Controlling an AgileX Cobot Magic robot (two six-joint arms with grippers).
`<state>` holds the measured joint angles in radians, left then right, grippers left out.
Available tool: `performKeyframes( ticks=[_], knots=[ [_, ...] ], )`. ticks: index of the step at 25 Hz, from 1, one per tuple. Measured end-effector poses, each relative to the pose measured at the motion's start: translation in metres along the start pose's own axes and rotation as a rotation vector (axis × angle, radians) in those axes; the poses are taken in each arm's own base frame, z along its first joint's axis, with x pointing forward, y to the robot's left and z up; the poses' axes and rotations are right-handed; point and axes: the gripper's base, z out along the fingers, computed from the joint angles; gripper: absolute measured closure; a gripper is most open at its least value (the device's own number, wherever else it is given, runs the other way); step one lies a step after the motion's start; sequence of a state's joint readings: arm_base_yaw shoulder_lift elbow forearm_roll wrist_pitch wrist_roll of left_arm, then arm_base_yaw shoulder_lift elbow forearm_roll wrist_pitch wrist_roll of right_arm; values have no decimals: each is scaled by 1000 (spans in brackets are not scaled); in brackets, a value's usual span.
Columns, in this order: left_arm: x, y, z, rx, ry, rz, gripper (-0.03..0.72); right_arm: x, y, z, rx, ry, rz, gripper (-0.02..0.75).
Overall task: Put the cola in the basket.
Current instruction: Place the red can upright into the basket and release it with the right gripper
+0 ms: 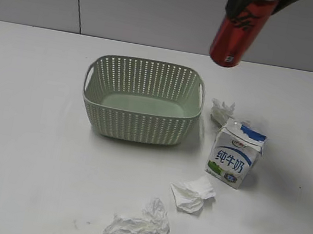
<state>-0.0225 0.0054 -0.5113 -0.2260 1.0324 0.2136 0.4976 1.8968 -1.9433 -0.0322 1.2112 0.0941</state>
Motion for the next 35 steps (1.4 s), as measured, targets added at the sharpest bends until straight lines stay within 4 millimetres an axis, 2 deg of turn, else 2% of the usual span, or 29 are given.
performKeyframes(
  ticks=[5, 9, 13, 19, 24, 30, 32, 35],
  knots=[
    [0, 0, 0, 0, 0, 0, 459, 2, 43, 33, -74, 36, -65, 217],
    [0, 0, 0, 0, 0, 0, 459, 6, 64, 68, -95, 74, -99, 217],
    [0, 0, 0, 0, 0, 0, 459, 10, 75, 101, -139, 111, -82, 217],
    [0, 0, 0, 0, 0, 0, 459, 17, 78, 136, -142, 165, -86, 217],
    [0, 0, 0, 0, 0, 0, 459, 22, 79, 154, -138, 200, -109, 217],
    [0, 0, 0, 0, 0, 0, 459, 22, 79, 155, -139, 199, -116, 217],
    [0, 0, 0, 0, 0, 0, 459, 21, 79, 154, -143, 197, -119, 185],
    [0, 0, 0, 0, 0, 0, 459, 17, 80, 149, -149, 186, -121, 89]
  ],
)
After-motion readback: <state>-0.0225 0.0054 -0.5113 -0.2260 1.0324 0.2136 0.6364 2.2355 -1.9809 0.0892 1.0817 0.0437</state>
